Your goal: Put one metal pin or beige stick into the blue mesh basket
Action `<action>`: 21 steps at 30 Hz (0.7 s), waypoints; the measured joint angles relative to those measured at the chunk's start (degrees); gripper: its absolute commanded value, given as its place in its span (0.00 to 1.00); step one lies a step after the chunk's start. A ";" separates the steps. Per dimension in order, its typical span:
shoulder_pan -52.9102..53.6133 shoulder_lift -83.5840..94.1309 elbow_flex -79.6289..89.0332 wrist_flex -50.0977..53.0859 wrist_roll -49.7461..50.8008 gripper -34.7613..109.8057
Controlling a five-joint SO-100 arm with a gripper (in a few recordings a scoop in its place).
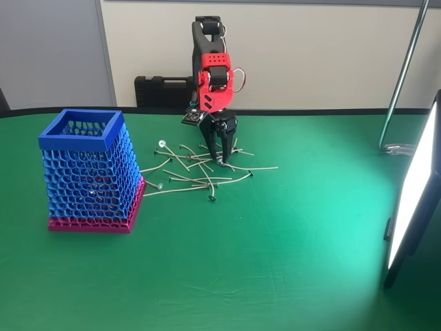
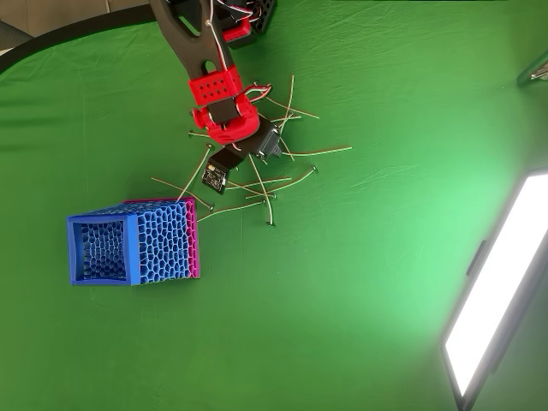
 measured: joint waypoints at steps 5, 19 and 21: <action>0.18 0.00 0.35 -0.88 -0.18 0.37; 0.09 0.00 0.70 -1.49 -0.35 0.35; 0.09 0.00 0.79 -1.49 -0.35 0.35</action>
